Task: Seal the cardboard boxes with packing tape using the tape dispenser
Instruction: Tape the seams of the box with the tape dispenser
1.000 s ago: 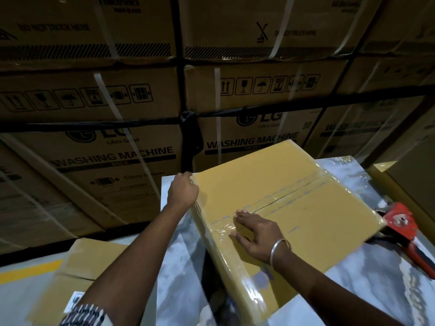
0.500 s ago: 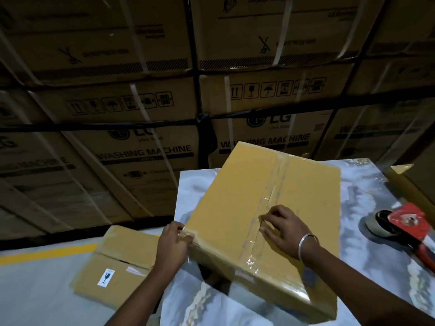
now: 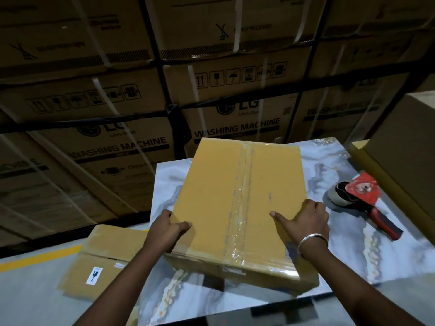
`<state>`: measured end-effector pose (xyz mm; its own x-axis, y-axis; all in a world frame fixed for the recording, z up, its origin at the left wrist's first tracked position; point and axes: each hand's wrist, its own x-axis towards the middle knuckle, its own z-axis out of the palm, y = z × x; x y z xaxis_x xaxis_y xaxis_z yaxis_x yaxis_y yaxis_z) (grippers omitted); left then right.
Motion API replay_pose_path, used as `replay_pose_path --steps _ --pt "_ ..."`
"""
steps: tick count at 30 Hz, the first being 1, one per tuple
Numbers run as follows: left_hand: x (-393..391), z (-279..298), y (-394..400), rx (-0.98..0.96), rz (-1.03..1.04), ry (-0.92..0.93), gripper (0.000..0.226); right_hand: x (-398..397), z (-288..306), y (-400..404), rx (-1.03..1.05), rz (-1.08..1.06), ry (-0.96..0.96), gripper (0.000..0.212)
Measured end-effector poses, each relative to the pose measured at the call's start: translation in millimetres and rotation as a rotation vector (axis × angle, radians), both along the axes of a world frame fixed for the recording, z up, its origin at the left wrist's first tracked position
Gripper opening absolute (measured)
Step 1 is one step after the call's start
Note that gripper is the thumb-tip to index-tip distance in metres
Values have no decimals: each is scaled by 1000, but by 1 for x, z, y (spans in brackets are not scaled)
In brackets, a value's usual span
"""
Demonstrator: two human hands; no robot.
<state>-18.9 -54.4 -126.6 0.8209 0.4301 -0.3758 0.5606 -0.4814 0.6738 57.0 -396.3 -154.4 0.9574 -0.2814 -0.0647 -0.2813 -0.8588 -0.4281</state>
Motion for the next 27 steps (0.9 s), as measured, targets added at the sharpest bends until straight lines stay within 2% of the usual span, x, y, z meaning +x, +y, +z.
replay_pose_path --steps 2,3,8,12,14,21,27 --pt "20 -1 -1 -29 6 -10 77 3 -1 -3 136 -90 83 115" --pt "29 -1 -2 -46 9 -21 83 3 -2 -4 194 -124 131 120" --pt "56 0 -10 -42 -15 -78 65 3 -3 -5 282 -211 196 121" --pt "56 -3 -7 -12 -34 -103 62 -6 12 4 230 -261 184 93" --pt "57 -3 -4 4 -72 -128 62 -20 21 7 244 -295 157 85" --pt "51 33 -16 -39 -188 -176 50 -76 45 -9 244 -420 84 90" --pt "54 63 -58 -125 -354 -273 58 -126 89 -38 288 -561 4 65"
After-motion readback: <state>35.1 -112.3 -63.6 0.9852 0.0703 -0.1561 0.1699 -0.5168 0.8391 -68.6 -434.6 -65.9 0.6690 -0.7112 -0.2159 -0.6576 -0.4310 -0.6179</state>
